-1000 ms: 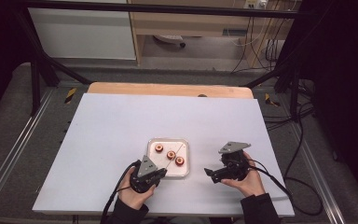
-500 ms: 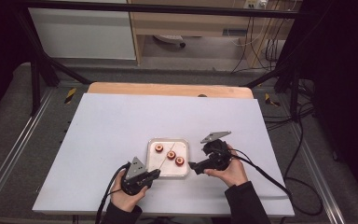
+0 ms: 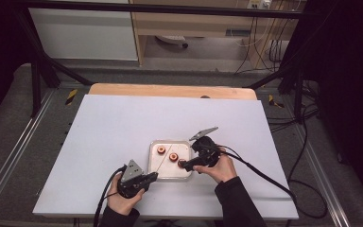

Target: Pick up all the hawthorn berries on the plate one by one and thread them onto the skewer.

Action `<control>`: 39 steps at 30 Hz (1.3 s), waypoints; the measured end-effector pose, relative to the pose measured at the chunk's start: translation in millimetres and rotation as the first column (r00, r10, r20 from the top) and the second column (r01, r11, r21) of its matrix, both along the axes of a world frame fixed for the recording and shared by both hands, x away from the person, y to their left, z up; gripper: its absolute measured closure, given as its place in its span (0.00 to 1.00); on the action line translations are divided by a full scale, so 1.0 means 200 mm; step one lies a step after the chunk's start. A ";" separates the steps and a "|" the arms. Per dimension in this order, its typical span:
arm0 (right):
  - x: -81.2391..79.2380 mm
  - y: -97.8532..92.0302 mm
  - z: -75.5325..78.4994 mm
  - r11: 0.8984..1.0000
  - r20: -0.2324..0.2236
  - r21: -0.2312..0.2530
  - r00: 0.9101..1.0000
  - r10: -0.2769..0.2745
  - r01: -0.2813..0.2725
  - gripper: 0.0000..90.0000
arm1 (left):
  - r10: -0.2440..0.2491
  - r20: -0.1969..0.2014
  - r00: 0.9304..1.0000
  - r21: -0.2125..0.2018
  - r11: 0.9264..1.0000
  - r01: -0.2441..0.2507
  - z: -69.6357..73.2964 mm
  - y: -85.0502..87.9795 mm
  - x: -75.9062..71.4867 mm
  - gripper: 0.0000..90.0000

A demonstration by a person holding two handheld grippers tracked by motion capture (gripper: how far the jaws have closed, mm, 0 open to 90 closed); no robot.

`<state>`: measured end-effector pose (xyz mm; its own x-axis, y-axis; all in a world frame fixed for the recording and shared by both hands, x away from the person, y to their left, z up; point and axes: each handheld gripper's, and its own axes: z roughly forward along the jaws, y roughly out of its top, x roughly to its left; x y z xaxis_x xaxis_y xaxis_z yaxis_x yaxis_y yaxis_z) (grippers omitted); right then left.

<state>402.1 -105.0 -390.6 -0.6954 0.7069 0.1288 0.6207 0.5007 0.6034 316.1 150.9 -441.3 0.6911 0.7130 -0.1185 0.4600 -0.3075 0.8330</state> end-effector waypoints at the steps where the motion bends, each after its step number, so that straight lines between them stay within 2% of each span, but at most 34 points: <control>1: 0.01 0.01 0.00 1.000 -0.004 -0.005 1.000 0.000 0.000 0.17 | -0.001 0.000 1.000 0.002 1.000 0.001 0.00 0.00 0.00 0.98; 5: 0.02 0.06 -0.01 0.999 -0.014 -0.027 1.000 0.017 -0.017 0.25 | -0.002 0.006 1.000 0.000 1.000 0.002 0.00 0.01 0.00 0.98; 10: 0.05 0.12 -0.04 0.998 -0.071 -0.064 0.997 0.022 -0.027 0.34 | -0.002 0.007 1.000 0.003 1.000 0.002 0.01 0.02 0.00 0.98; 13: 0.06 0.13 -0.06 0.998 -0.098 -0.059 0.995 0.009 -0.014 0.40 | -0.002 0.008 1.000 0.003 1.000 0.002 0.01 0.02 0.00 0.98; 16: 0.08 0.14 -0.09 0.997 -0.132 -0.081 0.991 -0.008 -0.003 0.44 | -0.002 0.008 1.000 0.001 1.000 0.002 0.01 0.02 0.00 0.98; 20: 0.10 0.14 -0.10 0.996 -0.148 -0.086 0.988 -0.038 0.025 0.51 | -0.003 0.008 1.000 0.004 1.000 0.003 0.01 0.02 -0.01 0.98; 28: 0.13 0.14 -0.12 0.995 -0.191 -0.098 0.980 -0.053 0.034 0.61 | -0.007 0.005 1.000 0.009 1.000 0.007 0.01 0.02 -0.01 0.98; 39: 0.14 0.15 -0.14 0.994 -0.228 -0.104 0.972 -0.050 0.027 0.67 | -0.011 0.007 1.000 0.014 1.000 0.011 0.01 0.02 -0.01 0.98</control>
